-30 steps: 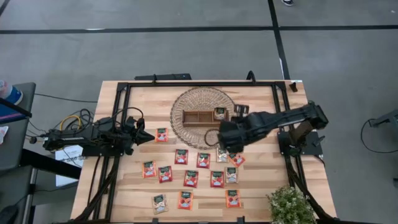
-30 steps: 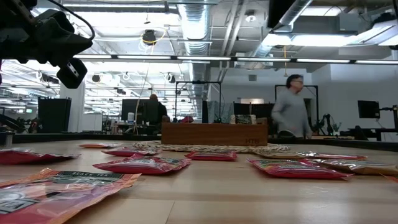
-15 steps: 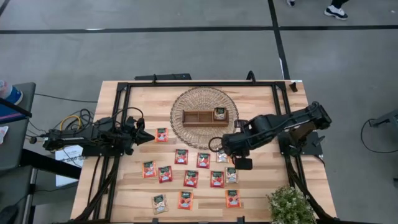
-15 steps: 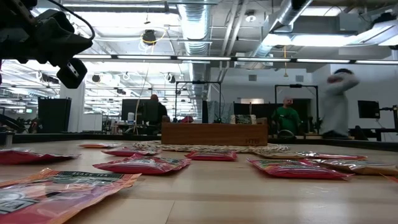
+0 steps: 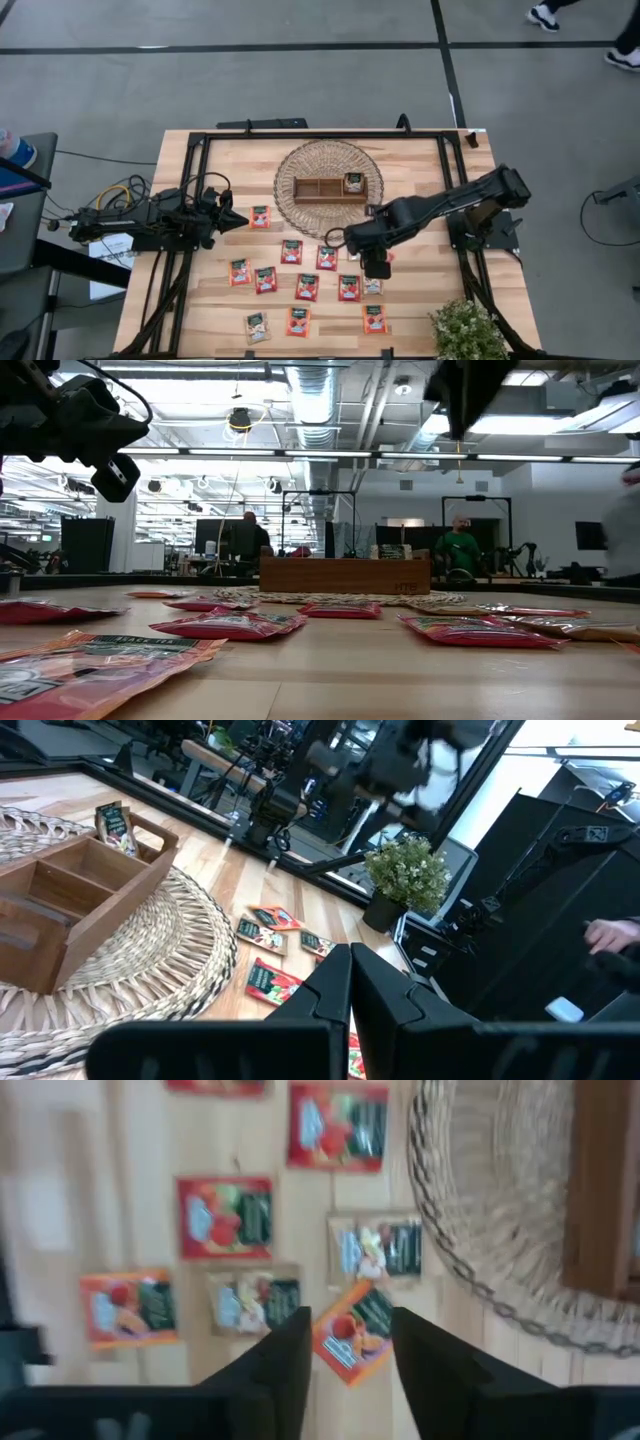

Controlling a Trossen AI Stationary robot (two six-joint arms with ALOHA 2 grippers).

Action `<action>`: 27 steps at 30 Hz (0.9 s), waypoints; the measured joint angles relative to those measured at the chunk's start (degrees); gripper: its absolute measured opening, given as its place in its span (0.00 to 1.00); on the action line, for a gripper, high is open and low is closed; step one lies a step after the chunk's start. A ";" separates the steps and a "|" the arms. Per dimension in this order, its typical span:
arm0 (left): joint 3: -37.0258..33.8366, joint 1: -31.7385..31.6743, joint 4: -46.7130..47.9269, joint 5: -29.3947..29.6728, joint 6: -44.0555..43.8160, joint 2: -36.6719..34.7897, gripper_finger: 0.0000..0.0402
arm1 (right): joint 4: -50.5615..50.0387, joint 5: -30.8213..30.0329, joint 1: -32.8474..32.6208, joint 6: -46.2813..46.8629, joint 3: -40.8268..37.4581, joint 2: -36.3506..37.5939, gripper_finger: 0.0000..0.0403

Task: Pick & Place Tea
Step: Put the top right brown tea bag into the right slot of the wooden organizer

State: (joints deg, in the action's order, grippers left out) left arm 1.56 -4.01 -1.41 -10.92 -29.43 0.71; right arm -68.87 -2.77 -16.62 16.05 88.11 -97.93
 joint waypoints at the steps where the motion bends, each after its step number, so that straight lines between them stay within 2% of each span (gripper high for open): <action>1: 0.00 0.01 0.00 -0.02 0.00 -0.01 0.00 | 0.98 -0.02 0.38 -0.02 -1.34 0.00 0.39; 6: 0.00 0.01 0.00 0.00 0.00 -0.02 0.00 | 8.46 -0.07 2.39 -1.86 -9.27 0.00 0.54; 9: 0.00 0.01 0.00 0.00 0.00 -0.01 0.00 | 14.00 1.78 3.77 -3.57 -13.95 0.00 0.59; 13: 0.00 0.00 0.00 0.00 0.00 -0.01 0.00 | 20.59 4.84 5.87 -4.07 -18.62 0.00 0.59; 20: 0.00 0.01 -0.02 0.00 0.00 -0.02 0.00 | 26.52 8.77 7.75 -5.62 -22.82 0.00 0.56; 27: 0.00 0.00 0.00 0.02 -0.90 -0.01 0.00 | 29.49 9.05 8.14 -5.60 -25.62 0.00 0.55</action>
State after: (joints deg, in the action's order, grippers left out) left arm 1.56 -4.01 -1.41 -10.90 -30.33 0.70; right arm -39.38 6.29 -8.47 10.45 62.49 -97.93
